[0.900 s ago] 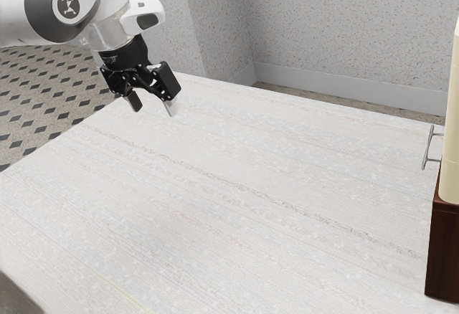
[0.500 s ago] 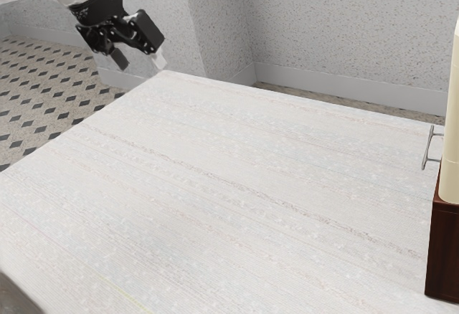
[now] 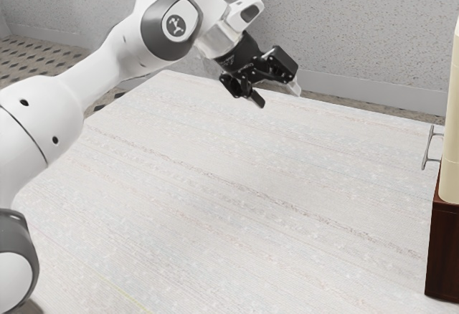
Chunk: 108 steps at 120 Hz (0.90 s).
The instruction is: Pull the drawer handle with one arm to open the drawer
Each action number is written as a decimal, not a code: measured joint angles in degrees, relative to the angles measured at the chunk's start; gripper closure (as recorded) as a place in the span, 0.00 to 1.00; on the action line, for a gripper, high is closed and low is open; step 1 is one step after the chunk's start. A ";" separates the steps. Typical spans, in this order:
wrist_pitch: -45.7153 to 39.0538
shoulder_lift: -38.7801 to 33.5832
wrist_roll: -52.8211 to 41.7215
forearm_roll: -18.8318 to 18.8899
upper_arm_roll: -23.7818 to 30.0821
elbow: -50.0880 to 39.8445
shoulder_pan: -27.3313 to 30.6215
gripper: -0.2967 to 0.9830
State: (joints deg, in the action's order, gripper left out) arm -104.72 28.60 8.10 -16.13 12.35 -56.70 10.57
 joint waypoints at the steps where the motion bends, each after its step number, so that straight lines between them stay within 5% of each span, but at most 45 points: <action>1: -0.16 -0.05 0.10 -0.31 -0.03 -0.15 -0.05 0.23; 33: -5.75 1.17 1.96 -5.49 -0.79 -0.62 -3.53 0.23; 61: -9.70 8.96 4.50 -16.19 -2.80 6.08 -4.60 0.24; 108: -7.91 17.23 9.69 -26.20 4.12 12.16 -3.82 0.38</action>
State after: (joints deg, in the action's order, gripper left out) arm -112.63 45.83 17.79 -42.33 16.48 -44.54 6.76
